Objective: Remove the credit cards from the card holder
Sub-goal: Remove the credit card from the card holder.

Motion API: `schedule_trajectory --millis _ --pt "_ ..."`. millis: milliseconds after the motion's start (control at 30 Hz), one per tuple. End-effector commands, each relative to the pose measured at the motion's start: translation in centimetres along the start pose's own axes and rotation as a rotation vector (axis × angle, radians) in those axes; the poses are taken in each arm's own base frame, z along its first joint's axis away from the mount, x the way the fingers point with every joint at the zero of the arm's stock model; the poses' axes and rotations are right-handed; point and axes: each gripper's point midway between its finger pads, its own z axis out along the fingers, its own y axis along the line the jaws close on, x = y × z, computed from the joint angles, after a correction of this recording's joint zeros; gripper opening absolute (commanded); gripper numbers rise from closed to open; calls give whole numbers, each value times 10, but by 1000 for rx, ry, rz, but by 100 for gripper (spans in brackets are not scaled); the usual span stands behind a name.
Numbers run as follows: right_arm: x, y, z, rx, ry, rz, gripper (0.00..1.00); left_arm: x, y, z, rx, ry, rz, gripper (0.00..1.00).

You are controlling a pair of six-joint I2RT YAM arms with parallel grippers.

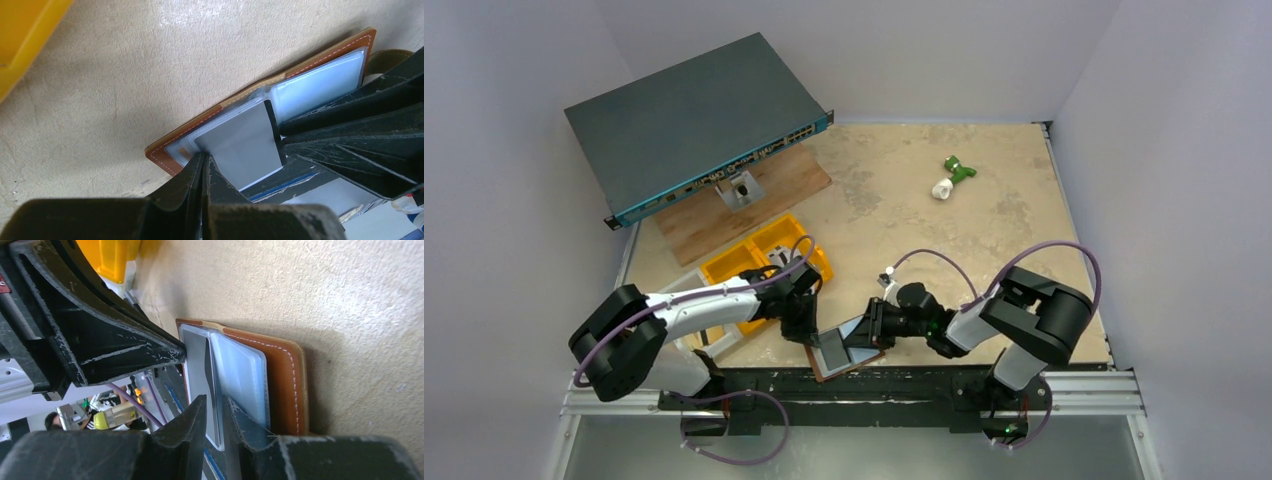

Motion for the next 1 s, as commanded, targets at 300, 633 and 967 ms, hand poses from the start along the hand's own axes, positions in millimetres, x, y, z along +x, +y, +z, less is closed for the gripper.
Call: schedule_trajectory --millis 300,633,967 --pt "3 10 6 -62 31 -14 15 -2 11 11 -66 6 34 0" --pt "4 4 2 -43 15 5 0 -6 4 4 -50 -14 48 10" --pt "-1 -14 -10 16 -69 83 0 3 4 -24 2 -58 37 22"
